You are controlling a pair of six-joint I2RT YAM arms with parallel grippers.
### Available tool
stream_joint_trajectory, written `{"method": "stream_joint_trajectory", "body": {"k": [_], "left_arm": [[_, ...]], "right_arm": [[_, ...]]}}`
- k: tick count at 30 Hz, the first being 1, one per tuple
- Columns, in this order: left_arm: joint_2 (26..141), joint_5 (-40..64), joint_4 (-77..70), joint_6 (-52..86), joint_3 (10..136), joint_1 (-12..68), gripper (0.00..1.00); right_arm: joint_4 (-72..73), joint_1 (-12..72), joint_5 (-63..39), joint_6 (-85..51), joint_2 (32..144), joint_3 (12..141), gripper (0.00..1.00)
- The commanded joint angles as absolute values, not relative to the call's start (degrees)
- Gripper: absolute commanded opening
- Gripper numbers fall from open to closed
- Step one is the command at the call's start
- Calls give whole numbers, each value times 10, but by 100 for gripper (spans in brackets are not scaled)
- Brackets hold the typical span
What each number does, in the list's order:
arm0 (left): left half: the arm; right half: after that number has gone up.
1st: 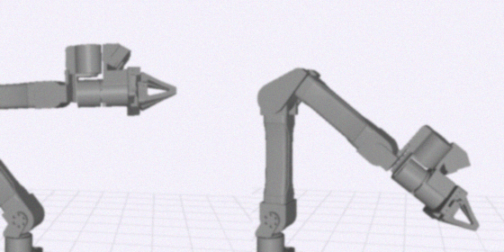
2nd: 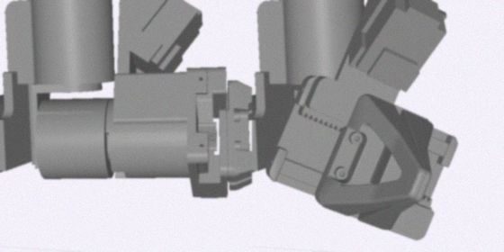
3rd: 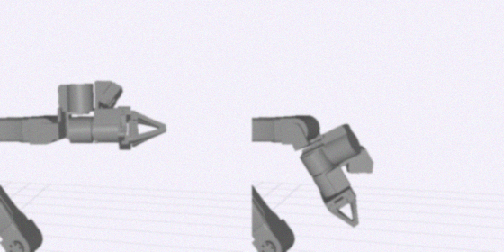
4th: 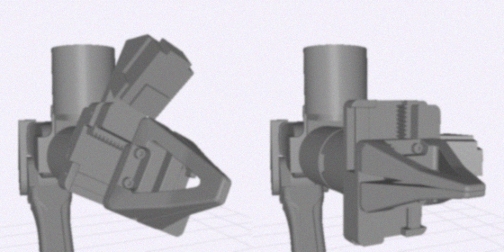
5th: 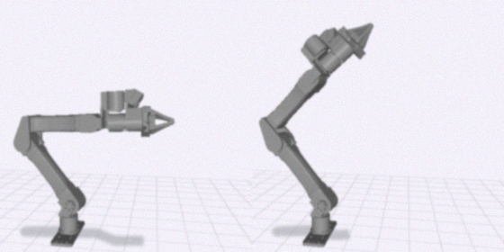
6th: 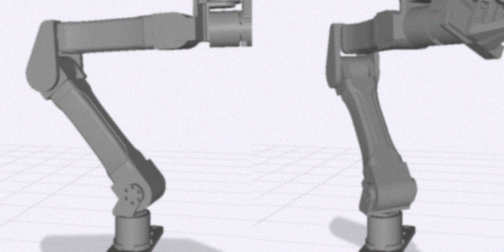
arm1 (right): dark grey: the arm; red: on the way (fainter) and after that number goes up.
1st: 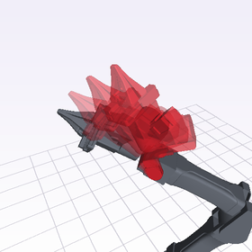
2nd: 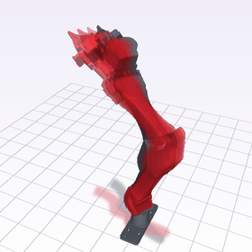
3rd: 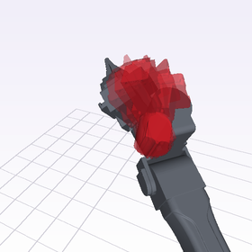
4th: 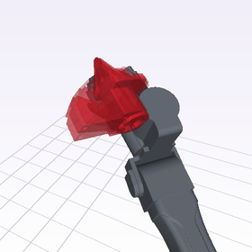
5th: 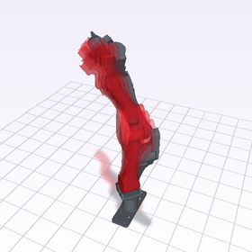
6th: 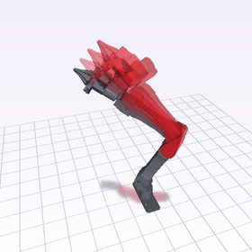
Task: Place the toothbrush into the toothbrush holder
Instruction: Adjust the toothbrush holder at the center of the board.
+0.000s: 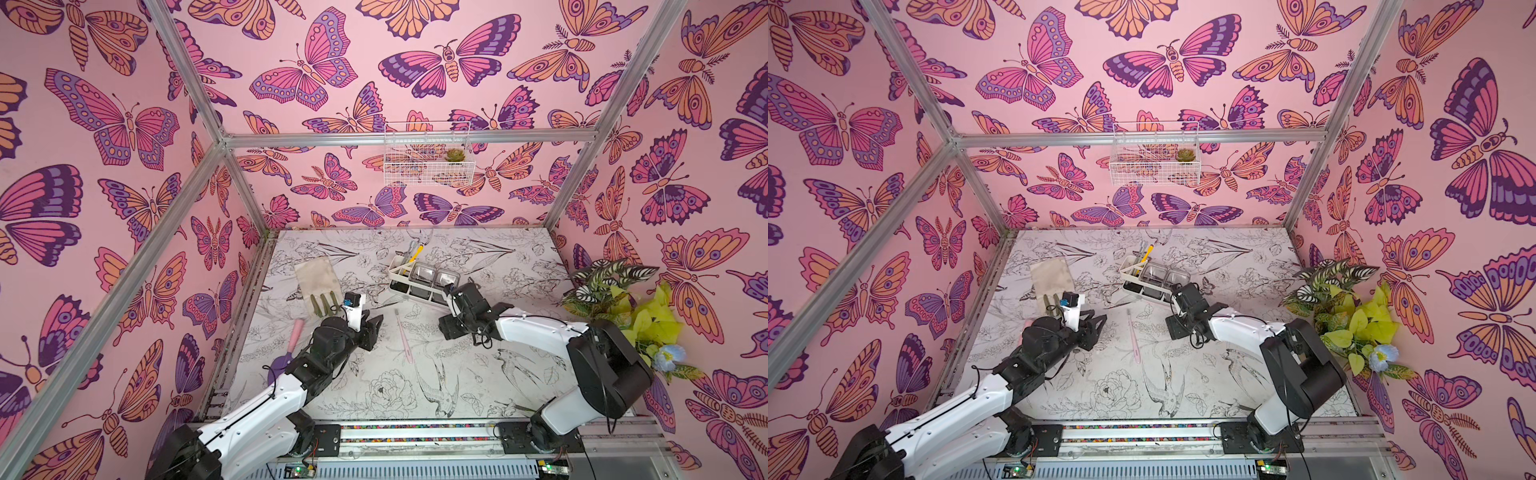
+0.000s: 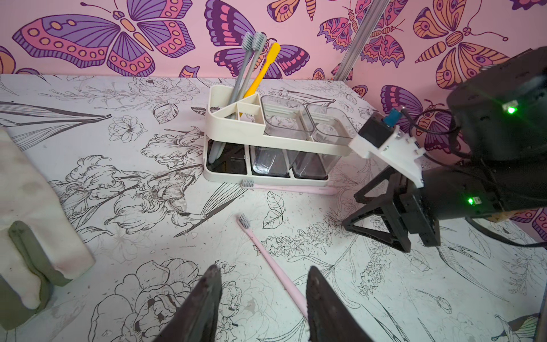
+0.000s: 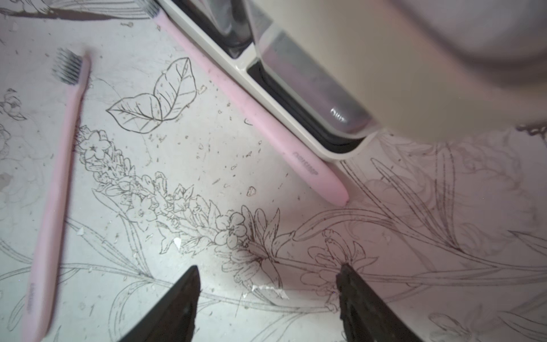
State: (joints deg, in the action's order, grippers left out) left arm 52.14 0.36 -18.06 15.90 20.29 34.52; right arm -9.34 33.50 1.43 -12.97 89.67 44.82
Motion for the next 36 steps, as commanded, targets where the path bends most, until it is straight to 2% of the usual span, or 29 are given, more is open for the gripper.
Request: {"method": "stream_joint_trajectory", "body": {"k": [1, 8, 20, 36], "left_arm": [[524, -4, -175, 153, 199, 348, 49], [540, 2, -175, 149, 204, 348, 49], [558, 9, -177, 146, 209, 348, 49], [571, 24, -178, 149, 215, 348, 49]], "right_arm": [[28, 332, 0, -164, 894, 417, 70], [155, 332, 41, -188, 921, 355, 68], [152, 328, 100, -171, 954, 374, 68], [209, 321, 50, -156, 996, 379, 69]]}}
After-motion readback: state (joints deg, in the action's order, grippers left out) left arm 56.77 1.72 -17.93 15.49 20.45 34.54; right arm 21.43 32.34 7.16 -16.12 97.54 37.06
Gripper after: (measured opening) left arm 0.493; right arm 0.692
